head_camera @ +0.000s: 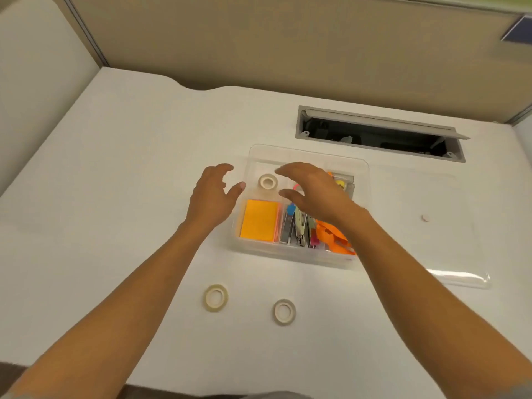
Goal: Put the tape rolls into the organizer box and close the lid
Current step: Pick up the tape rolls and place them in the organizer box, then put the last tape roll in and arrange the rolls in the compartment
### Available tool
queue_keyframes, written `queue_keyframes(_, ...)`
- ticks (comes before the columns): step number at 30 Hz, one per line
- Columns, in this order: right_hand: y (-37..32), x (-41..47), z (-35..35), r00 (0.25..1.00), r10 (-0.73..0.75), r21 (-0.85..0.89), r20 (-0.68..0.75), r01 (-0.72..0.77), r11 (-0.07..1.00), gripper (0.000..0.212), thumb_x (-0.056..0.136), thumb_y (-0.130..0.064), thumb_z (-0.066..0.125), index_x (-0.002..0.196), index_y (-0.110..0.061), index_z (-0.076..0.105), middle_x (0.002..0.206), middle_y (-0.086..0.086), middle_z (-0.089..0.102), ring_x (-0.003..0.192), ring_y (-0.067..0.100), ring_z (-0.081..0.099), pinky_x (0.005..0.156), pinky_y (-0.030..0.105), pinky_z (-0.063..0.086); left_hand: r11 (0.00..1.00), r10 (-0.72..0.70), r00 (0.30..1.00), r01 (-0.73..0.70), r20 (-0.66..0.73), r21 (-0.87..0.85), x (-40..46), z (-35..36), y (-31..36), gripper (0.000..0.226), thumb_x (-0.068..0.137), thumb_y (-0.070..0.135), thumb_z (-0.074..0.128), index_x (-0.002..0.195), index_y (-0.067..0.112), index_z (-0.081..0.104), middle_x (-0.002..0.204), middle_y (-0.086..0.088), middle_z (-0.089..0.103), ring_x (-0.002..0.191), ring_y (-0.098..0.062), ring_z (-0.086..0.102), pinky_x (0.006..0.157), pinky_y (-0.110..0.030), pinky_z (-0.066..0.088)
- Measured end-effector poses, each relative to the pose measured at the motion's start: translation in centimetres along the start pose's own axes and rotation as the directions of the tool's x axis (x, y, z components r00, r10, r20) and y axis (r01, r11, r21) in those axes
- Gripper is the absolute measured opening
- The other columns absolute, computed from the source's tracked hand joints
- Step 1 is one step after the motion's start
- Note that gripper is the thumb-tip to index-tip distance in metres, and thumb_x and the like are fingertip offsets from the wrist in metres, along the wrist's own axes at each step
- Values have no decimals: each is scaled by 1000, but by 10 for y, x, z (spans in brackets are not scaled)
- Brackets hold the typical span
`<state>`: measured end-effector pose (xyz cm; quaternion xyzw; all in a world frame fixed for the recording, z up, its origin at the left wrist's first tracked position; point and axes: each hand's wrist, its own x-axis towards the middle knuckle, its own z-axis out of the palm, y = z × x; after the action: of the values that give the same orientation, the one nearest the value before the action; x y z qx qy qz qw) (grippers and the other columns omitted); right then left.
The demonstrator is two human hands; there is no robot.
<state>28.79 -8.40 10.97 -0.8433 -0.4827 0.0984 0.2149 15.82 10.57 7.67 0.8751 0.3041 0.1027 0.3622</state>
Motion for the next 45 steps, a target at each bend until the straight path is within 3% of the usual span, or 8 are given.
queue_keyframes(8, -33, -120, 55, 993, 110, 123, -38, -105, 987, 37, 91, -33, 62, 127, -22, 58, 127, 0, 62, 117, 18, 53, 94, 25, 36, 996, -15, 998, 9, 59, 91, -111, 8, -41, 52, 88, 44, 59, 133, 21, 48, 139, -4, 47, 124, -24, 50, 96, -39, 43)
queue_keyframes(12, -37, -158, 88, 976, 193, 155, 102, -207, 966, 43, 91, -44, 58, 130, -28, 53, 135, -5, 55, 120, 15, 49, 96, 32, 45, 979, -50, 977, 6, 209, 206, -152, 14, -56, 60, 84, 47, 63, 136, 23, 46, 146, -2, 43, 131, -25, 41, 103, -39, 38)
queue_keyframes(15, -40, -172, 104, 950, 203, 77, 236, -226, 971, 59, 86, -54, 59, 138, -31, 42, 143, -5, 44, 129, 15, 38, 100, 33, 38, 950, -105, 937, -4, 334, 311, -169, 16, -64, 72, 81, 45, 68, 144, 31, 36, 156, 2, 29, 140, -24, 28, 109, -42, 33)
queue_keyframes(19, -47, -182, 117, 927, 183, -13, 328, -189, 982, 68, 80, -50, 67, 139, -29, 41, 142, -3, 40, 128, 17, 33, 93, 35, 43, 927, -133, 886, -48, 445, 372, -180, 20, -70, 68, 83, 25, 69, 143, 30, 39, 156, 3, 28, 139, -25, 23, 107, -38, 32)
queue_keyframes(27, -51, -186, 125, 968, 139, 50, 207, -153, 987, 45, 89, -28, 59, 132, -22, 51, 131, -1, 52, 119, 20, 42, 90, 35, 46, 971, -26, 913, -74, 407, 228, -186, 22, -69, 47, 85, 8, 65, 130, 19, 56, 133, 0, 51, 119, -24, 42, 92, -22, 31)
queue_keyframes(35, -52, -165, 107, 948, 313, 397, -54, -267, 878, 45, 82, -38, 72, 124, -31, 58, 129, -8, 58, 107, 10, 53, 86, 24, 51, 999, 39, 949, -47, 312, 17, -169, 10, -30, 47, 79, 23, 76, 123, 27, 60, 129, 4, 55, 114, -17, 53, 98, -37, 49)
queue_keyframes(39, -49, -144, 89, 933, 326, 457, -152, -226, 860, 44, 82, -37, 72, 123, -30, 58, 126, -7, 59, 104, 7, 54, 77, 12, 48, 994, 110, 962, -109, 252, -18, -137, 3, -8, 48, 78, 24, 77, 123, 26, 61, 127, 2, 57, 110, -16, 55, 95, -37, 51)
queue_keyframes(45, -37, -111, 69, 913, 336, 458, -229, -204, 865, 44, 82, -32, 73, 123, -23, 60, 124, -4, 60, 104, 10, 55, 78, 18, 51, 985, 169, 967, -171, 192, -6, -71, 5, 24, 53, 77, 24, 77, 126, 19, 58, 129, -3, 57, 115, -21, 56, 97, -38, 49)
